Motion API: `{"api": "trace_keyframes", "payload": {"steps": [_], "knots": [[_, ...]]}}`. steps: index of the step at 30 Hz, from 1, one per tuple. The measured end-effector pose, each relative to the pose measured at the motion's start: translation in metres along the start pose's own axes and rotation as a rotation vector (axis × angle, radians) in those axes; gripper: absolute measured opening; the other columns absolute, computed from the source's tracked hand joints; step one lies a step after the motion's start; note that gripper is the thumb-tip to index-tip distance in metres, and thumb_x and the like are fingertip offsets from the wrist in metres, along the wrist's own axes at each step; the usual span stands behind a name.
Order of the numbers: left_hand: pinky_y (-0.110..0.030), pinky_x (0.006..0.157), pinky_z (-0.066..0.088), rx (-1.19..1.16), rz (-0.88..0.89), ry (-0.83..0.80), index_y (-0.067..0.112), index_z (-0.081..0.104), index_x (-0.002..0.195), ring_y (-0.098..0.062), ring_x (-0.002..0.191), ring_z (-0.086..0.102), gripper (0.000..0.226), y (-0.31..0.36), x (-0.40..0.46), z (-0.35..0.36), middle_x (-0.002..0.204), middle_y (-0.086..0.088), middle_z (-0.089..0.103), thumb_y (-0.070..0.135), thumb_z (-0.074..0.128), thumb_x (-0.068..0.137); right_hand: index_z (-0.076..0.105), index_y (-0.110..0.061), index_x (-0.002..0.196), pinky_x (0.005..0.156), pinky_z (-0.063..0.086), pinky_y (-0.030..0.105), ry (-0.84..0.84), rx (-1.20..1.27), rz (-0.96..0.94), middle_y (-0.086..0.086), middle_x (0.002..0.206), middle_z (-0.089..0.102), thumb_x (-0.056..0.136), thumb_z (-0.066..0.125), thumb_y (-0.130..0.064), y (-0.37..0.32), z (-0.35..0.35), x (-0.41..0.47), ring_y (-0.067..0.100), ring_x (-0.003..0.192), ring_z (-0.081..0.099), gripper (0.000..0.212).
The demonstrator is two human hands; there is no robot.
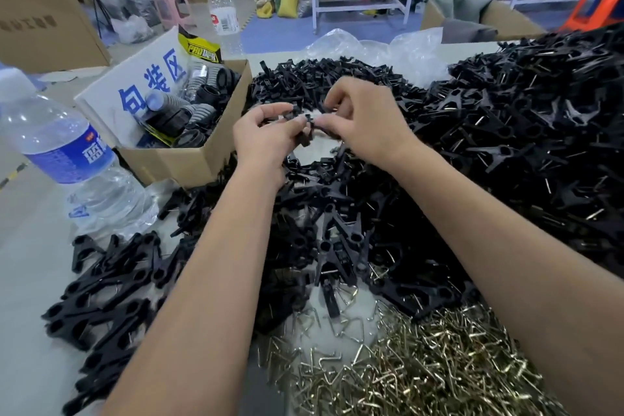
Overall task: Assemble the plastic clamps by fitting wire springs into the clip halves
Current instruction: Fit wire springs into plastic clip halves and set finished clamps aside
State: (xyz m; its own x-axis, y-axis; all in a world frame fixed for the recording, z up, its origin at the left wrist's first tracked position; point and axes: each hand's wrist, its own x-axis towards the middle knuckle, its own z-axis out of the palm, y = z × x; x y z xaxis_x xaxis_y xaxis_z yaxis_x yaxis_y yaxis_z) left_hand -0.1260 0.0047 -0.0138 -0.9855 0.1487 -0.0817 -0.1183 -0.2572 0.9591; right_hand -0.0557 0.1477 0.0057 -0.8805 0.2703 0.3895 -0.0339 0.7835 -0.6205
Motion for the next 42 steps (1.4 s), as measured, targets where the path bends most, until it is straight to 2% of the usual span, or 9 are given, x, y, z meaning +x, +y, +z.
{"api": "trace_keyframes", "payload": {"steps": [3, 6, 9, 12, 16, 20, 26, 31, 42], "knots": [[-0.033, 0.071, 0.063, -0.063, 0.038, -0.051, 0.006, 0.066, 0.103, -0.027, 0.076, 0.077, 0.025, -0.002, -0.033, -0.002, 0.091, -0.017, 0.077, -0.012, 0.072, 0.088, 0.065, -0.012, 0.101, 0.046, 0.045, 0.024, -0.005, 0.444, 0.076, 0.01, 0.065, 0.067, 0.099, 0.07, -0.019, -0.009, -0.015, -0.05, 0.013, 0.05, 0.057, 0.009], [-0.037, 0.079, 0.063, -0.003, 0.127, -0.133, 0.004, 0.065, 0.107, -0.026, 0.085, 0.078, 0.02, -0.011, -0.067, -0.005, 0.093, -0.011, 0.08, -0.007, 0.071, 0.092, 0.076, -0.012, 0.096, 0.052, 0.048, 0.024, -0.019, 0.582, 0.136, 0.002, 0.068, 0.067, 0.096, 0.075, -0.019, -0.005, -0.024, -0.096, 0.012, 0.057, 0.058, 0.007], [-0.032, 0.077, 0.063, -0.043, 0.1, -0.284, 0.003, 0.067, 0.102, -0.024, 0.085, 0.078, 0.015, -0.02, -0.096, -0.01, 0.095, -0.013, 0.08, -0.009, 0.067, 0.093, 0.08, -0.023, 0.107, 0.062, 0.045, 0.024, -0.04, 0.59, 0.116, -0.009, 0.071, 0.066, 0.095, 0.075, -0.014, 0.006, -0.03, -0.133, 0.01, 0.063, 0.056, 0.016], [-0.03, 0.076, 0.062, -0.06, 0.056, -0.395, 0.002, 0.068, 0.108, -0.024, 0.086, 0.078, 0.02, -0.028, -0.116, -0.017, 0.098, -0.014, 0.078, -0.012, 0.064, 0.094, 0.079, -0.026, 0.109, 0.057, 0.039, 0.034, -0.018, 0.634, 0.107, 0.0, 0.074, 0.062, 0.103, 0.063, -0.009, 0.014, -0.031, -0.157, 0.023, 0.063, 0.048, 0.025], [-0.028, 0.071, 0.062, 0.0, 0.048, -0.479, 0.002, 0.067, 0.116, -0.022, 0.087, 0.077, 0.025, -0.039, -0.133, -0.022, 0.101, -0.015, 0.076, -0.01, 0.065, 0.094, 0.071, -0.019, 0.118, 0.067, 0.059, 0.03, 0.034, 0.664, 0.121, 0.001, 0.103, 0.076, 0.107, 0.055, -0.009, 0.018, -0.025, -0.177, 0.02, 0.09, 0.072, 0.022], [-0.033, 0.077, 0.063, 0.038, 0.052, -0.502, 0.007, 0.072, 0.112, -0.024, 0.088, 0.076, 0.023, -0.045, -0.135, -0.019, 0.099, -0.015, 0.077, -0.005, 0.07, 0.092, 0.062, -0.02, 0.122, 0.063, 0.054, 0.025, 0.094, 0.687, 0.169, 0.004, 0.087, 0.075, 0.105, 0.06, -0.015, 0.026, -0.019, -0.185, 0.013, 0.072, 0.067, 0.018], [-0.031, 0.076, 0.062, 0.024, 0.019, -0.537, 0.009, 0.074, 0.117, -0.022, 0.086, 0.077, 0.028, -0.049, -0.136, -0.017, 0.084, 0.0, 0.076, -0.003, 0.072, 0.092, 0.068, -0.015, 0.129, 0.064, 0.052, 0.015, 0.125, 0.672, 0.113, -0.013, 0.085, 0.074, 0.105, 0.059, -0.011, 0.026, -0.015, -0.185, 0.001, 0.074, 0.067, 0.026], [-0.039, 0.08, 0.065, 0.042, -0.019, -0.541, 0.003, 0.074, 0.119, -0.035, 0.096, 0.077, 0.029, -0.049, -0.133, -0.018, 0.106, -0.022, 0.077, -0.004, 0.072, 0.091, 0.068, -0.014, 0.132, 0.062, 0.051, 0.013, 0.128, 0.664, 0.118, -0.014, 0.085, 0.075, 0.105, 0.059, -0.011, 0.024, -0.016, -0.187, -0.001, 0.068, 0.066, 0.029], [-0.032, 0.074, 0.063, 0.065, -0.021, -0.587, 0.014, 0.081, 0.105, -0.028, 0.091, 0.078, 0.023, -0.05, -0.132, -0.021, 0.1, -0.017, 0.079, -0.001, 0.075, 0.089, 0.069, -0.014, 0.132, 0.062, 0.051, 0.013, 0.121, 0.647, 0.133, -0.015, 0.084, 0.075, 0.104, 0.062, -0.012, 0.02, -0.015, -0.19, -0.001, 0.071, 0.068, 0.029]]}}
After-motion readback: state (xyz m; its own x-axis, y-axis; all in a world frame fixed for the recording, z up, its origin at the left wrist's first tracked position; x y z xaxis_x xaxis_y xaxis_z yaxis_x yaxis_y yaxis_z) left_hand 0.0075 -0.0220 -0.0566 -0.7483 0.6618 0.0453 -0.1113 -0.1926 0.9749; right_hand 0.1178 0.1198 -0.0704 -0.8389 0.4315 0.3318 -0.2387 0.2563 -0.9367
